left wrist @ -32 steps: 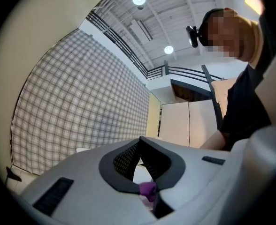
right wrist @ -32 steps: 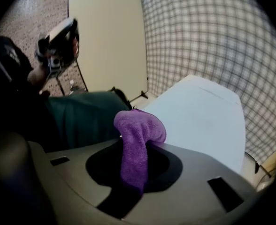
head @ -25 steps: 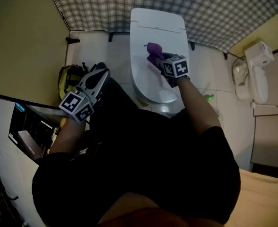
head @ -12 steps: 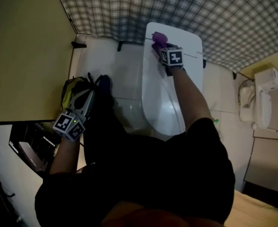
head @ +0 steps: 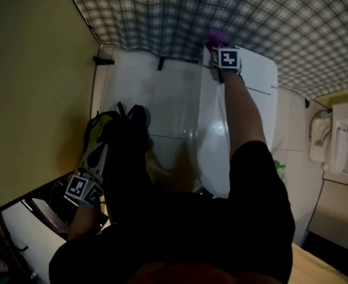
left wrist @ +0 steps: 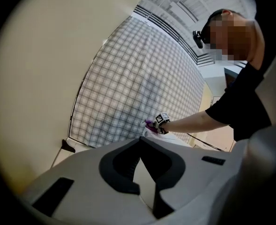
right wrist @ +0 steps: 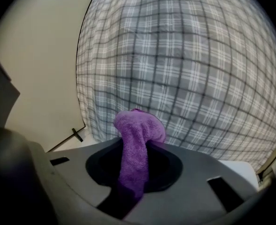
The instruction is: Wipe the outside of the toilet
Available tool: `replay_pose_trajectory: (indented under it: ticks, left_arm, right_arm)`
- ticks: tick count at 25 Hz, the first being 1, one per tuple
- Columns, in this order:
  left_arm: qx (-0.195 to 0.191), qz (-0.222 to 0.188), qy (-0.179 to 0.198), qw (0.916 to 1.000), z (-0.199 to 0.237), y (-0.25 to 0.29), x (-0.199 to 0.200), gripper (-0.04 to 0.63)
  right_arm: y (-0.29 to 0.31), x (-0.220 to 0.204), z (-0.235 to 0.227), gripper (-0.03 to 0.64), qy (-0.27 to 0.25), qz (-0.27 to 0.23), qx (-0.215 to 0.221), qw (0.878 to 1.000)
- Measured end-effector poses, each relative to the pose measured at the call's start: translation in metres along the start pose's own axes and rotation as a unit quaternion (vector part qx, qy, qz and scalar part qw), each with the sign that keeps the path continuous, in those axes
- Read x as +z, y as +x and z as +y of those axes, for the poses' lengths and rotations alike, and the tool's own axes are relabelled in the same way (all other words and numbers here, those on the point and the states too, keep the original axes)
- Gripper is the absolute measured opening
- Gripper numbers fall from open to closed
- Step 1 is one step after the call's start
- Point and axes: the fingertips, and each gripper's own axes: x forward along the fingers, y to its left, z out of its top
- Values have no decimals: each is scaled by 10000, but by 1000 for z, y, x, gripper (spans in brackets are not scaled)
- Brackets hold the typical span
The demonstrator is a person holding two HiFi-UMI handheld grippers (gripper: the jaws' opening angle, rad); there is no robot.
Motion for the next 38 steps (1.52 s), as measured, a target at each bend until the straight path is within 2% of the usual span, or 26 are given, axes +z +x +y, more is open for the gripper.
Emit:
replay_pose_trajectory:
  ticks: [4, 7, 11, 19, 27, 32, 35, 38]
  left_arm:
    - [-9, 15, -137, 9999, 18, 8, -9, 3]
    - [-111, -10, -166, 9998, 15, 13, -12, 4]
    - [-232, -59, -154, 9996, -2, 9, -7, 3]
    - [-697, -479, 248, 9961, -81, -25, 22, 3]
    - [-1357, -995, 728, 9831, -182, -74, 38, 4]
    - [-1789, -946, 856, 9756, -240, -90, 28, 3]
    - [-2087, -989, 1021, 9676, -277, -92, 26, 4]
    - [-2302, -915, 952, 9641, -301, -93, 21, 4]
  right_arm:
    - [24, 4, -1, 92, -127, 1, -133, 9998]
    - [29, 3, -12, 92, -144, 109, -264, 9995]
    - [5, -16, 7, 91, -200, 344, -33, 9992]
    - [-120, -112, 92, 84, -455, 612, 589, 9953]
    - [-274, -244, 185, 84, -979, 990, 1196, 9830]
    - [-362, -311, 231, 84, -1478, 1077, 1704, 9683]
    - [-402, -341, 242, 86, -1397, 1249, 2143, 9586]
    - [-438, -365, 241, 89, -1124, 1554, 2671, 9444]
